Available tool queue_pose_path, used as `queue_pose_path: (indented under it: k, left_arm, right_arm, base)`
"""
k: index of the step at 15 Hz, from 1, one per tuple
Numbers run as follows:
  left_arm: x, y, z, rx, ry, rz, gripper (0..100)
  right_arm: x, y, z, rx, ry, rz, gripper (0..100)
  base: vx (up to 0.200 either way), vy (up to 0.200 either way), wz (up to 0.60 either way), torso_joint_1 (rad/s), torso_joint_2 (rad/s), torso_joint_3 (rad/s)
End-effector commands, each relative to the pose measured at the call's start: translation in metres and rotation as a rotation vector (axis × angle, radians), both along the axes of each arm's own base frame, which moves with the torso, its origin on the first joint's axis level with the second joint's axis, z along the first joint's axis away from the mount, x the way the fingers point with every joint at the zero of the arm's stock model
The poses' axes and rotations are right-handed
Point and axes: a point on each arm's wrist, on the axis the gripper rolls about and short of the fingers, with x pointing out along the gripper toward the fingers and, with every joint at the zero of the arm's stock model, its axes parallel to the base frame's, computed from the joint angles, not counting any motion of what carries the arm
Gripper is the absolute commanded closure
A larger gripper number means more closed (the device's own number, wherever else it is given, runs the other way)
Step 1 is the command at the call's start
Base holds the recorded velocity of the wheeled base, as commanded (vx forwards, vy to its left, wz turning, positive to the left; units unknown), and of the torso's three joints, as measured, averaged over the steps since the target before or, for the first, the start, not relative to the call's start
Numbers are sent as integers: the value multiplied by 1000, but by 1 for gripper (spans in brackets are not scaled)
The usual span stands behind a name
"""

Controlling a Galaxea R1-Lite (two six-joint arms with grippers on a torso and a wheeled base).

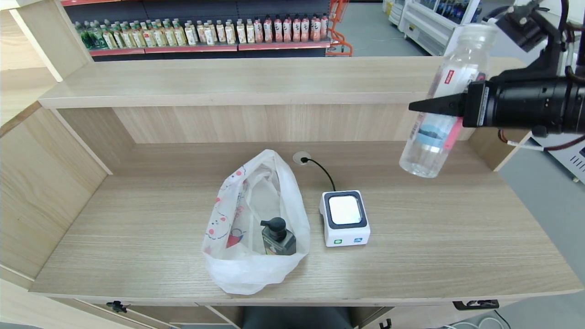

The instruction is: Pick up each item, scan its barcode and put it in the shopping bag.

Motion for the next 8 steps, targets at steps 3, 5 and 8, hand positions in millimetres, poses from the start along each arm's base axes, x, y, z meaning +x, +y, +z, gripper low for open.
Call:
queue_pose_path:
  k: [3, 5, 8]
  left_arm:
    - [0, 0, 0, 0, 0, 0, 0]
    - [0, 0, 0, -3, 0, 0, 0]
    - [0, 0, 0, -5, 0, 0, 0]
  right_arm:
    - [-12, 1, -53, 27, -18, -46, 100]
    - [-9, 10, -54, 31, -25, -13, 100]
    - [0, 34, -57, 58, -92, 75, 100]
  base:
    - [0, 0, 0, 0, 0, 0]
    - [0, 200, 0, 0, -2, 5]
    - [0, 200, 0, 3, 1, 4]
